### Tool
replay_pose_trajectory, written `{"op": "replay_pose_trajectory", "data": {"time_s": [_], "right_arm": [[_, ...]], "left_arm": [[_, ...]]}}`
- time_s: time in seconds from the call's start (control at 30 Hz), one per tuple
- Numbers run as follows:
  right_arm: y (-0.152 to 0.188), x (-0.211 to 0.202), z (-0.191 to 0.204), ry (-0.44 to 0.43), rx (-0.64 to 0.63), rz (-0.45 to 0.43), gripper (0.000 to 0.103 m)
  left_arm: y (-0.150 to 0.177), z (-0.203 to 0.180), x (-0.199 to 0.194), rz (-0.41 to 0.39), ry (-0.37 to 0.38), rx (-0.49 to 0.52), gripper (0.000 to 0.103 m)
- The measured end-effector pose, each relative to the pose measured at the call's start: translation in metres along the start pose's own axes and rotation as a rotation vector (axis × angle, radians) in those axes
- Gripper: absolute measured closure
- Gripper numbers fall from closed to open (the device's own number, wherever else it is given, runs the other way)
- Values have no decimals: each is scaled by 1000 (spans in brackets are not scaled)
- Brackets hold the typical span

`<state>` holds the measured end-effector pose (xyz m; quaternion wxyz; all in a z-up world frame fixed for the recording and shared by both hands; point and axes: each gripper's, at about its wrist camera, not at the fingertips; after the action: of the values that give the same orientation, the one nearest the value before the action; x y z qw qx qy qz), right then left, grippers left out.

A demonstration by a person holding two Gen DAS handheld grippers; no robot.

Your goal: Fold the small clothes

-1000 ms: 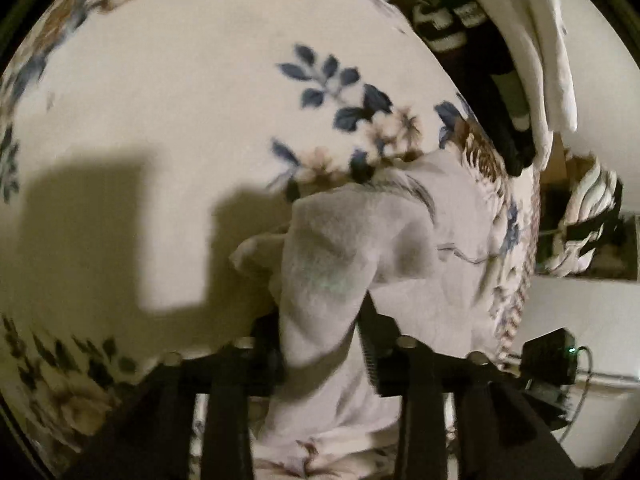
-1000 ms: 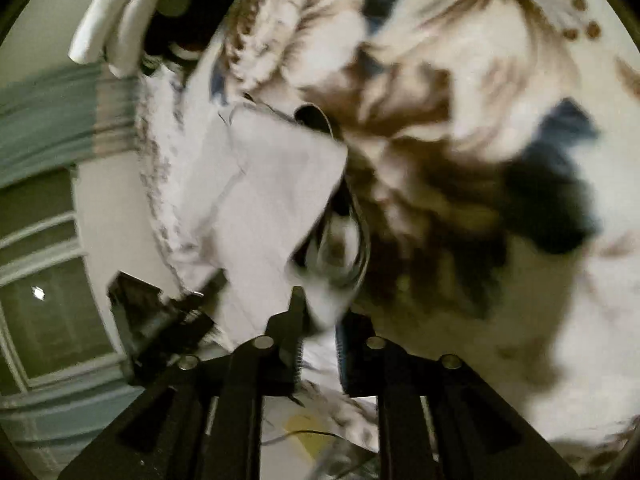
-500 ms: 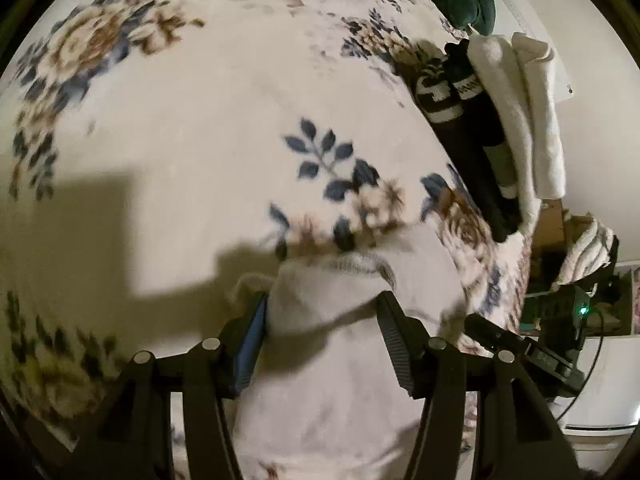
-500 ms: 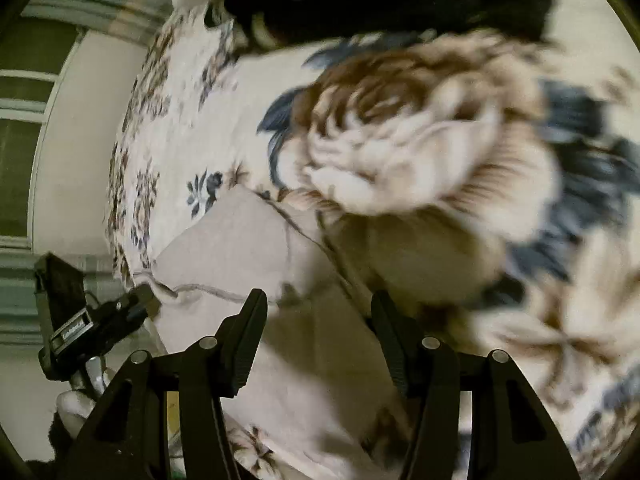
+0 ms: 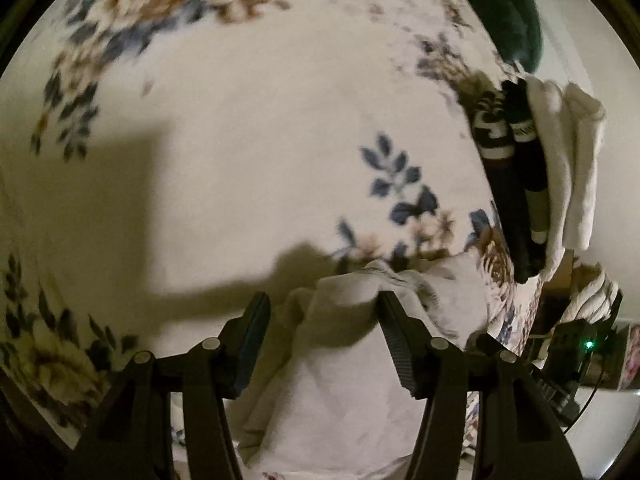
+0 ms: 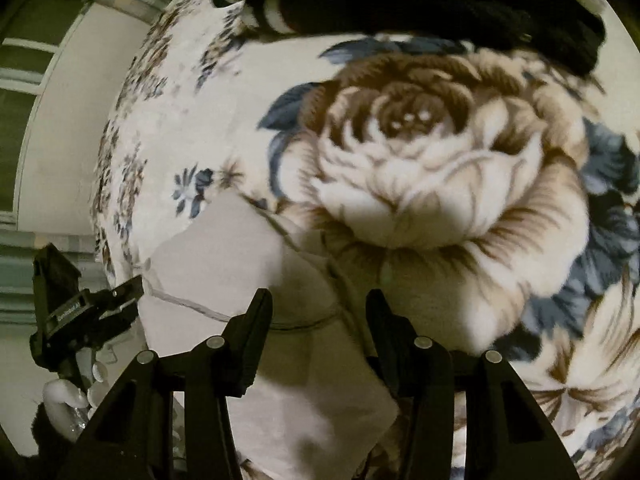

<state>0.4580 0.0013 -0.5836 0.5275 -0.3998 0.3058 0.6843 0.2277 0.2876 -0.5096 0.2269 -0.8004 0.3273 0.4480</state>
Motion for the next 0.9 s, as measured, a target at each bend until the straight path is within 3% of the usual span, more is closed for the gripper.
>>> {"op": "replay_pose_trajectory", "data": {"time_s": [0.07, 0.1, 0.13, 0.2, 0.33, 0.47, 0.57, 0.63, 0.67, 0.9], "right_arm": [[0, 5, 3, -20, -12, 10, 57], [2, 4, 4, -20, -19, 9, 79], [2, 7, 6, -13, -33, 11, 92], [1, 4, 6, -28, -25, -15, 94], [-4, -3, -9, 13, 33, -65, 97], [-5, 0, -9, 0, 34, -2, 96], [-9, -12, -6, -15, 51, -4, 86], [-13, -24, 4, -11, 3, -46, 60], [-15, -26, 8, -16, -15, -54, 55], [-42, 24, 46, -34, -101, 76, 53]], "left_arm": [[-2, -7, 6, -6, -44, 37, 49], [-2, -9, 9, -8, -64, 51, 49], [-3, -9, 13, -7, -100, 65, 48], [-4, 0, 20, 0, -129, 68, 48], [-4, 15, 20, 1, -92, 27, 48], [-4, 4, 8, 4, -98, 56, 48], [-4, -8, -5, -14, -103, 91, 48], [-3, -18, -12, -27, -119, 128, 49], [-3, -22, -12, -29, -124, 140, 49], [-4, -27, 2, -11, -145, 161, 49]]}}
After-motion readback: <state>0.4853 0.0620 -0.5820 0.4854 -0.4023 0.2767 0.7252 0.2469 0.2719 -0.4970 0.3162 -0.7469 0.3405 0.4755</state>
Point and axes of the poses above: each gripper's, at about its wrist camera, not at the fingertips, and x roughly the way its jaws point, z to its left, y to its underside, and after that the axes turned 6 degrees about x, right-handed
